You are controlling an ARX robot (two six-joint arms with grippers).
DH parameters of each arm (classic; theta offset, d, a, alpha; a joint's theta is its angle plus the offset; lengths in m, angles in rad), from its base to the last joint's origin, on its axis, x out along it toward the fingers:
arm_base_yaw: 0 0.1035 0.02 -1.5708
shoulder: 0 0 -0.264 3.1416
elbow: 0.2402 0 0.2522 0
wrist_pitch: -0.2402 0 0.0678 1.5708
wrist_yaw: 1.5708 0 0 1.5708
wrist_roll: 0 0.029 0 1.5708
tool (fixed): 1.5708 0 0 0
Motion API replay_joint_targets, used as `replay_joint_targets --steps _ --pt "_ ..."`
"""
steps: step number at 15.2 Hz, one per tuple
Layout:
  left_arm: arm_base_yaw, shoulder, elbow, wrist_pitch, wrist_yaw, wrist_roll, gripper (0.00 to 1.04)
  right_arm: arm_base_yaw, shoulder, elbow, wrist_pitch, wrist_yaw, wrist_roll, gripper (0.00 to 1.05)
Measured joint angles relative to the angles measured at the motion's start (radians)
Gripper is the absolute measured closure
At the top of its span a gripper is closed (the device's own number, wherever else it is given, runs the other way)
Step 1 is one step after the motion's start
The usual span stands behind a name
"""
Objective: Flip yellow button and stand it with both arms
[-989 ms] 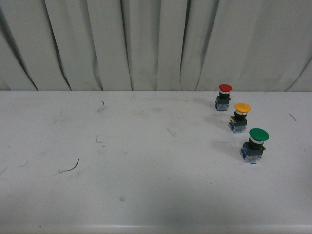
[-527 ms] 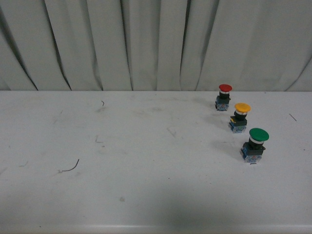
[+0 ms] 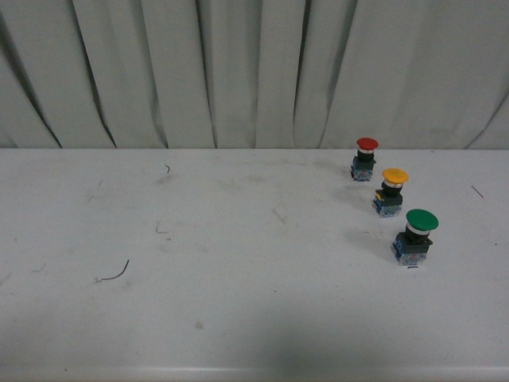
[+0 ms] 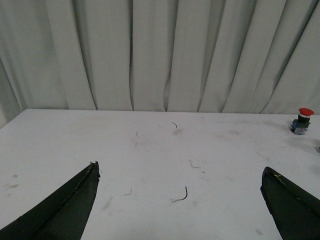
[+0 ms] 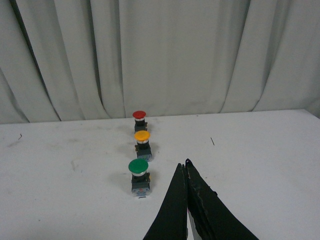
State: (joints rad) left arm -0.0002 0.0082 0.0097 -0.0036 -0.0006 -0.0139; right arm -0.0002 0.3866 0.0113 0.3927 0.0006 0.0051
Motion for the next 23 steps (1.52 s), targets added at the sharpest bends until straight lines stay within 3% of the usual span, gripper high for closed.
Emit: replay_joint_targets --steps 12,14,18,19,21,23 --pt "0.000 0.000 0.000 0.000 0.000 0.000 0.07 0.000 -0.223 0.000 -0.233 0.000 0.000 1.03" --pt "0.000 0.000 0.000 0.000 0.000 0.000 0.07 0.000 -0.357 0.000 -0.402 0.000 0.000 1.03" --pt "0.000 0.000 0.000 0.000 0.000 0.000 0.07 0.000 -0.383 0.000 -0.395 0.000 0.000 1.03" --pt "0.000 0.000 0.000 0.000 0.000 0.000 0.07 0.000 -0.383 0.000 -0.396 0.000 -0.002 0.98" --pt "0.000 0.000 0.000 0.000 0.000 0.000 0.07 0.000 -0.383 0.000 -0.396 0.000 -0.002 0.76" --pt "0.000 0.000 0.000 0.000 0.000 0.000 0.07 0.000 -0.383 0.000 -0.396 0.000 -0.002 0.40"
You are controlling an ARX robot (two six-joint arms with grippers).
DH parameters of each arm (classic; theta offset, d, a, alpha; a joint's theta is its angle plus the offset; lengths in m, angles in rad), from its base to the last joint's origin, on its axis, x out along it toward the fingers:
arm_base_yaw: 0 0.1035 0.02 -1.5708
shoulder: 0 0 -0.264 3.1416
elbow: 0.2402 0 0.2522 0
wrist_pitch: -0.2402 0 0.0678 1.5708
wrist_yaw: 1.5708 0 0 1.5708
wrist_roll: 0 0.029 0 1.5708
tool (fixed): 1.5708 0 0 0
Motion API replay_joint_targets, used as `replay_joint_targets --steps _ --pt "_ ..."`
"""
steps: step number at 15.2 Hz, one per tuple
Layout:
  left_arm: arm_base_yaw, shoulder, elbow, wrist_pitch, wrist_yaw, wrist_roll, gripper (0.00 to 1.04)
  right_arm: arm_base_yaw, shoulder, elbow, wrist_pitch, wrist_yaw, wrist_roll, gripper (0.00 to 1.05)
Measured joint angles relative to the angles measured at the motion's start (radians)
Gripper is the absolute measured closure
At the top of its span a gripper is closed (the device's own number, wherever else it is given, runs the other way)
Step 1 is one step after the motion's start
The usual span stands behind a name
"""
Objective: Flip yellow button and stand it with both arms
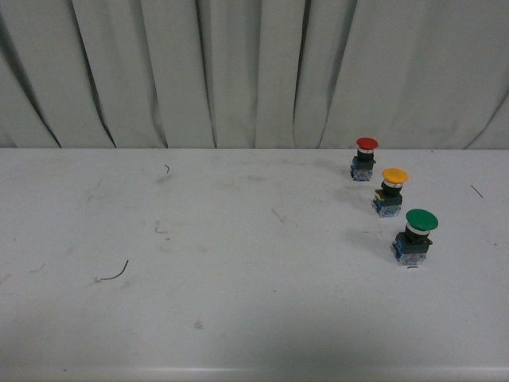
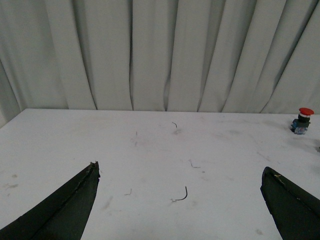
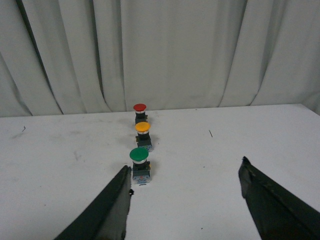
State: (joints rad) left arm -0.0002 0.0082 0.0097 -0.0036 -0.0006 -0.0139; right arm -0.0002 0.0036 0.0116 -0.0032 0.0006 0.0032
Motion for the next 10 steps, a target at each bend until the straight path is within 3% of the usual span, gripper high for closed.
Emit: replay_joint_targets --steps 1,3,10 --pt "0.000 0.000 0.000 0.000 0.000 0.000 0.07 0.000 0.000 0.000 0.000 0.000 0.000 0.23" --pt "0.000 0.000 0.000 0.000 0.000 0.000 0.07 0.000 0.000 0.000 0.000 0.000 0.000 0.04" --pt "0.000 0.000 0.000 0.000 0.000 0.000 0.07 0.000 0.000 0.000 0.000 0.000 0.000 0.06"
